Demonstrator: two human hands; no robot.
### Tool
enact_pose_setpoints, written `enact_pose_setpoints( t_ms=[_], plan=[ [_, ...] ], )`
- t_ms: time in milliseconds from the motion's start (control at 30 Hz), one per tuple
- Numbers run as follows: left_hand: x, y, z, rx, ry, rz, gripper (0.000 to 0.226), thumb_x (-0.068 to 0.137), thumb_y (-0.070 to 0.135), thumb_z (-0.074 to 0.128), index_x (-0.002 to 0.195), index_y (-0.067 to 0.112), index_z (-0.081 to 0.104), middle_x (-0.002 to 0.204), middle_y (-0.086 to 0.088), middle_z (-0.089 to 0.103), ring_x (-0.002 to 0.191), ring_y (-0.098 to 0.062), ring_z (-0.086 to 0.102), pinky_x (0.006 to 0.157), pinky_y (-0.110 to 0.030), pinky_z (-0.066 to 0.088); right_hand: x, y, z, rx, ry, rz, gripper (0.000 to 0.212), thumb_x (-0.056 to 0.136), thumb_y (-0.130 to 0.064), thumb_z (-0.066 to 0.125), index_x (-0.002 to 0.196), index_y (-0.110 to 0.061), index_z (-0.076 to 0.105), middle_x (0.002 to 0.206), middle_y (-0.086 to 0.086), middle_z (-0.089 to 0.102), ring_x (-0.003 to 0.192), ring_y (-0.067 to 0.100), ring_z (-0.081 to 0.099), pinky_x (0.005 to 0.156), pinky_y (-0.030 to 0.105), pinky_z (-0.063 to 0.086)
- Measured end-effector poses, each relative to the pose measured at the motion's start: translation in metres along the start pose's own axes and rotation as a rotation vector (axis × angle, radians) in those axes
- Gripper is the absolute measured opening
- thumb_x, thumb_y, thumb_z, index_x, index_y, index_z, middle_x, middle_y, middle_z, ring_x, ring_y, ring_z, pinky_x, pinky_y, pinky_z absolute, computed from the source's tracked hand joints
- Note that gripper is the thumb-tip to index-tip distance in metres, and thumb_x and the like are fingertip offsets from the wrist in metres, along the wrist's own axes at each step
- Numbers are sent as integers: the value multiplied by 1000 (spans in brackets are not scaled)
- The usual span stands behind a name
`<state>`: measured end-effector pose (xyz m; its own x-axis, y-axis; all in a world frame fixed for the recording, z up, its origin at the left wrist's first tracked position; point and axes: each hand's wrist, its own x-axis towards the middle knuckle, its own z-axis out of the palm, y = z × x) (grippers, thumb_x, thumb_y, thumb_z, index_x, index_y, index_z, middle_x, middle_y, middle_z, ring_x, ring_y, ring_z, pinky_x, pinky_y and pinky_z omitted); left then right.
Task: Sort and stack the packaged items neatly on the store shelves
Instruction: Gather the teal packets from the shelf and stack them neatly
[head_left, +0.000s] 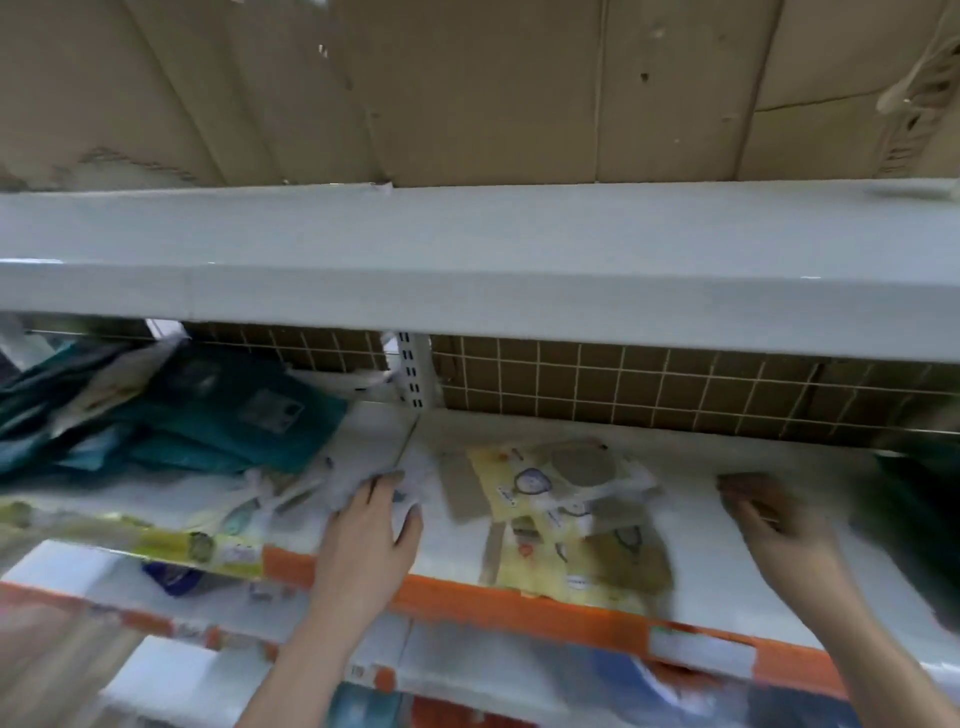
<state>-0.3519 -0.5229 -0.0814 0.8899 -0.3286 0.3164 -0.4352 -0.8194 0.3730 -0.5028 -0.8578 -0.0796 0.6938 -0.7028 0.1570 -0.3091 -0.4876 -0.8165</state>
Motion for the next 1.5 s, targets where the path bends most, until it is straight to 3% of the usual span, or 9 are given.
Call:
enact_pose_setpoints(
  t_ms=[233, 367, 700, 900, 1000, 1100, 1300, 1400, 1500],
  plan=[
    [11, -128, -75, 26, 39, 29, 52, 81, 44, 35, 118, 16, 58, 103, -5, 67, 84, -30, 65, 69, -37, 51, -54, -97, 136, 147, -240, -28, 23, 93, -16, 55, 90, -37, 64, 94, -5, 70, 88, 19, 67, 75, 43, 54],
    [14, -193, -107, 67, 32, 8, 62, 80, 50, 28, 120, 15, 60, 106, -4, 68, 91, -30, 65, 78, -40, 48, -81, -142, 203, 142, -336, -29, 13, 93, -21, 55, 95, -31, 64, 88, -5, 70, 84, 18, 67, 73, 38, 50],
    [41, -307, -155, 25, 53, -132, 32, 93, 31, 52, 122, 19, 58, 115, -3, 63, 101, -25, 60, 85, -36, 43, -98, -235, 334, 136, -528, -63, 13, 94, -12, 55, 96, -22, 63, 91, 2, 67, 84, 17, 65, 64, 14, 46],
    [75, -353, -163, 18, 56, -196, 39, 94, 34, 51, 131, 20, 52, 130, -1, 56, 116, -27, 55, 91, -39, 42, -73, -272, 399, 127, -563, -95, 20, 92, -15, 59, 86, -34, 59, 92, -9, 64, 90, 15, 62, 73, 18, 46],
    [94, -373, -169, 41, 44, -245, 41, 95, 39, 47, 133, 22, 47, 128, -1, 54, 112, -27, 54, 89, -38, 41, -55, -290, 431, 60, -619, -140, 10, 94, -22, 56, 102, -28, 61, 101, -7, 62, 95, 10, 61, 78, 20, 48],
    [112, -395, -173, 18, 58, -298, 43, 96, 43, 45, 131, 20, 48, 122, -3, 55, 111, -27, 54, 89, -39, 43, -40, -301, 462, -18, -675, -164, 31, 94, -32, 56, 123, -22, 54, 118, -4, 60, 96, 6, 58, 68, 11, 44],
    [147, -424, -176, 42, 59, -377, 47, 95, 47, 45, 135, 22, 49, 132, -7, 54, 118, -30, 50, 90, -39, 43, -12, -294, 520, -388, -646, -261, 111, 64, -60, 74, 151, -29, 13, 158, -2, 16, 143, 26, 22, 110, 46, 33],
    [166, -438, -168, 27, 38, -324, 49, 94, 46, 49, 136, 21, 49, 131, -8, 55, 118, -31, 51, 89, -40, 43, -11, -285, 537, -453, -604, -259, 116, 63, -56, 75, 152, -33, 3, 159, -5, 5, 146, 27, 7, 114, 51, 24],
    [184, -456, -163, 13, -18, -308, 50, 94, 43, 48, 139, 22, 44, 138, -5, 49, 125, -29, 45, 96, -41, 41, -14, -283, 539, -445, -562, -230, 98, 77, -54, 66, 152, -34, 7, 160, -6, 7, 147, 23, 11, 115, 45, 25]
  ],
)
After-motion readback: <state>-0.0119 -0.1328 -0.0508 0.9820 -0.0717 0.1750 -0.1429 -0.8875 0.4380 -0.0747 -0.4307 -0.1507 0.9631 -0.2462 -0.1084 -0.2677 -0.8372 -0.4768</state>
